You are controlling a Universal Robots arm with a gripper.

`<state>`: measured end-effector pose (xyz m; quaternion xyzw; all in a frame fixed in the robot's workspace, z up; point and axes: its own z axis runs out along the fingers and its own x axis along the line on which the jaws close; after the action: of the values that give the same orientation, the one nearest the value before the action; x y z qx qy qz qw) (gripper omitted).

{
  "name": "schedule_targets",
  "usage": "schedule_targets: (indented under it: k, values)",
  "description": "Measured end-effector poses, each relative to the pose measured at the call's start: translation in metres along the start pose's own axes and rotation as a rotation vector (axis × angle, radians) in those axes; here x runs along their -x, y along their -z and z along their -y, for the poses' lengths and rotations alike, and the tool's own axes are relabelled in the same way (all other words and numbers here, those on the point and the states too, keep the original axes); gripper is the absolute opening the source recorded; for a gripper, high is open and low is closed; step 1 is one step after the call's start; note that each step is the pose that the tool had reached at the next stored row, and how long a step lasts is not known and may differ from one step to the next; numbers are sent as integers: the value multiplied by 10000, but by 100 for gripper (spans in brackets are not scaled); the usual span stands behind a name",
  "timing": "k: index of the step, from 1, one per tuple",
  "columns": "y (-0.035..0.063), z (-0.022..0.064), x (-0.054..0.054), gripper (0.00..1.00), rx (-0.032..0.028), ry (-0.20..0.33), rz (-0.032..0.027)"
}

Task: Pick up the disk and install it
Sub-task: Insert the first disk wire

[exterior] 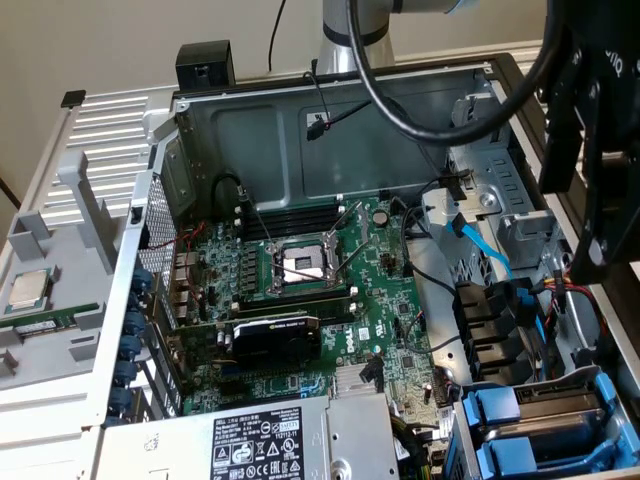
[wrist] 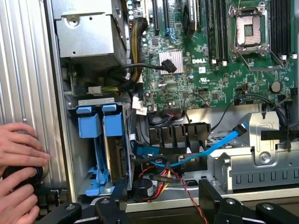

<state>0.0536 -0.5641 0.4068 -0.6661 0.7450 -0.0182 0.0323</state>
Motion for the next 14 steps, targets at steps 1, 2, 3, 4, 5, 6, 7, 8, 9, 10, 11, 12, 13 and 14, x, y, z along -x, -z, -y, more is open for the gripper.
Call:
schedule_targets:
  k: [1, 2, 3, 4, 5, 6, 7, 8, 9, 10, 11, 12, 13, 14]
  values:
    - [-8, 3, 1, 71, -5, -81, -7]
    - [-16, 5, 1, 71, -10, -154, -12]
    - [-26, 7, 1, 71, -15, -239, -17]
    - [-36, 9, 1, 71, -21, -318, -21]
    - [-44, 11, 2, 71, -29, -390, -27]
    - [-51, 13, 3, 71, -43, -453, -34]
    - [-60, 16, 4, 71, -63, -514, -46]
    - [-66, 19, 6, 71, -86, -567, -61]
    - [-73, 22, 8, 71, -111, -619, -81]
    - [-79, 24, 10, 71, -138, -675, -102]
    - [-86, 26, 11, 71, -161, -730, -119]
    - [-93, 27, 11, 71, -193, -801, -143]
    - [-98, 27, 11, 71, -229, -873, -171]
    - [-102, 26, 11, 71, -264, -940, -199]
